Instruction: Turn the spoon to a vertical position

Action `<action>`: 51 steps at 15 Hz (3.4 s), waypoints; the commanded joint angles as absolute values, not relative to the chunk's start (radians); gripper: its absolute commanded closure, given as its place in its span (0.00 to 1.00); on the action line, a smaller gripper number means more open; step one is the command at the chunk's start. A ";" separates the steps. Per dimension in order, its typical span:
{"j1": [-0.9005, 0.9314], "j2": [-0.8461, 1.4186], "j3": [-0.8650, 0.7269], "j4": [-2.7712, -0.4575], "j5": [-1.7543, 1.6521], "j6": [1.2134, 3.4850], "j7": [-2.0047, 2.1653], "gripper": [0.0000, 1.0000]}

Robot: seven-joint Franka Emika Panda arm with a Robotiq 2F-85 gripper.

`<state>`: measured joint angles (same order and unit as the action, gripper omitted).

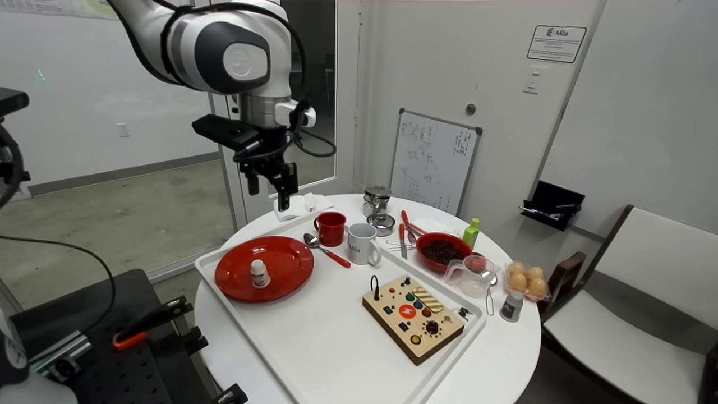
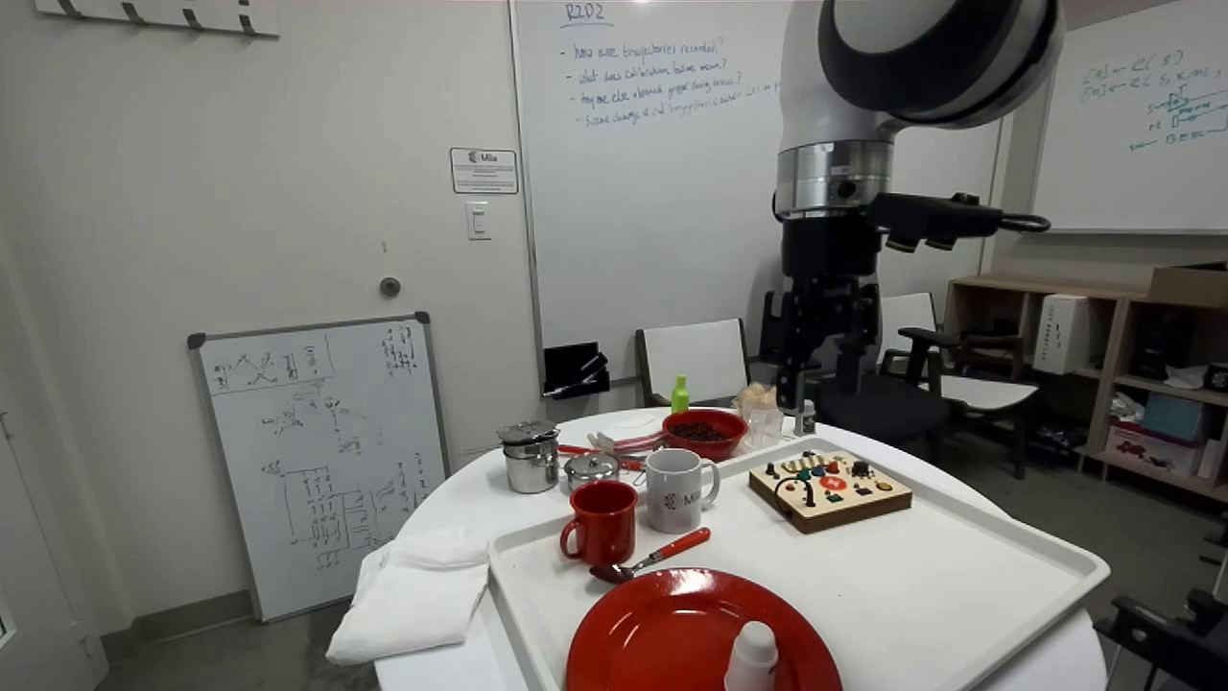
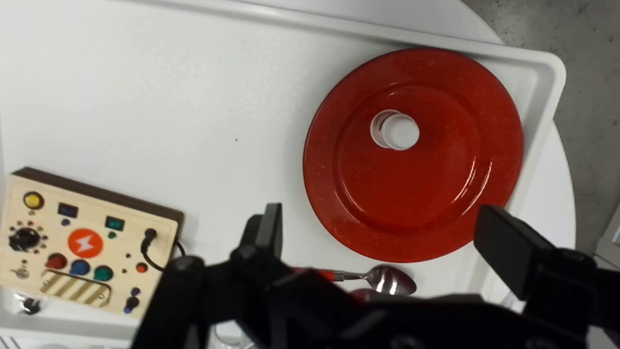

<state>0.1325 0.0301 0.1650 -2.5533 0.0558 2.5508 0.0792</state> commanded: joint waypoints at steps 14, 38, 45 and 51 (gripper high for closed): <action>0.137 0.351 0.172 -2.159 -0.054 2.263 -0.241 0.00; 0.092 0.707 0.203 -1.856 -0.233 2.285 -1.125 0.00; 0.139 0.733 0.161 -1.846 -0.359 2.443 -1.135 0.00; 0.150 0.785 0.143 -1.821 -0.454 2.512 -1.177 0.00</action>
